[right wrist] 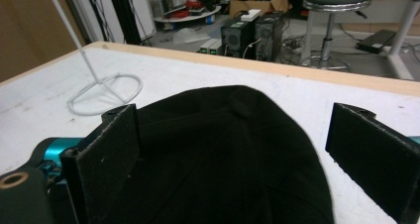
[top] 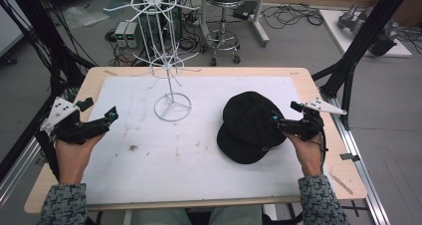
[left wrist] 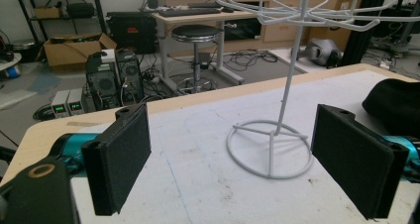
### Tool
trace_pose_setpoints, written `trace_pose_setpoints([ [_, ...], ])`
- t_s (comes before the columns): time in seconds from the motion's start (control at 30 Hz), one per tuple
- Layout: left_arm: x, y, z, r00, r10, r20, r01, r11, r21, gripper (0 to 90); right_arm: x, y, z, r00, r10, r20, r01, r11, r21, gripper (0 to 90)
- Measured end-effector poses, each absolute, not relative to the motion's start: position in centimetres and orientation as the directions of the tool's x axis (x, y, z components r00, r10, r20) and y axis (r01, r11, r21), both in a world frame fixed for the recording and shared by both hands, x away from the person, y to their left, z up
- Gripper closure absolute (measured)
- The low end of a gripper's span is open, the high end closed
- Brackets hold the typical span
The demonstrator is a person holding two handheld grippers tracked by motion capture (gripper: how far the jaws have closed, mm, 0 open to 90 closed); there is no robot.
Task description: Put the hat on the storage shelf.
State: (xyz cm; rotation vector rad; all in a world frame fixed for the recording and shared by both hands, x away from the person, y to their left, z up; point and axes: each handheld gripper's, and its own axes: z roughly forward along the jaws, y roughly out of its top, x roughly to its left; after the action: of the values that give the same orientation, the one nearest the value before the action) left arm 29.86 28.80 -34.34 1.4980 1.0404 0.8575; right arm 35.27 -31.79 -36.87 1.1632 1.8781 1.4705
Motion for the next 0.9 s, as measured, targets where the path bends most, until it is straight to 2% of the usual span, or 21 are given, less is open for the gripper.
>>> trace_pose_setpoints([
  [0.33, 29.6, 28.7, -34.7, 0.365, 0.931, -0.005, 0.173, -0.062, 0.983, 15.8, 37.3, -29.4, -38.4, -0.548, 0.833, 0.076, 0.359, 0.152, 0.921, 6.0],
  [0.7, 28.2, 29.5, -35.1, 0.344, 0.939, 0.006, 0.183, -0.073, 0.98, 15.9, 39.9, -29.0, -40.4, -0.546, 0.832, 0.099, 0.409, 0.161, 0.898, 6.1],
  [0.77, 27.9, 29.7, -35.1, 0.338, 0.941, 0.002, 0.184, -0.068, 0.98, 15.9, 40.2, -28.9, -40.7, -0.545, 0.833, 0.097, 0.415, 0.168, 0.894, 9.5],
  [0.83, 27.8, 29.9, -35.2, 0.332, 0.943, 0.002, 0.186, -0.067, 0.98, 16.1, 40.4, -28.9, -40.9, -0.578, 0.81, 0.103, 0.419, 0.186, 0.889, 18.3],
  [0.9, 27.7, 30.1, -35.3, 0.329, 0.944, -0.002, 0.188, -0.063, 0.98, 16.1, 40.6, -28.8, -41.0, -0.578, 0.811, 0.087, 0.418, 0.203, 0.885, 18.2],
])
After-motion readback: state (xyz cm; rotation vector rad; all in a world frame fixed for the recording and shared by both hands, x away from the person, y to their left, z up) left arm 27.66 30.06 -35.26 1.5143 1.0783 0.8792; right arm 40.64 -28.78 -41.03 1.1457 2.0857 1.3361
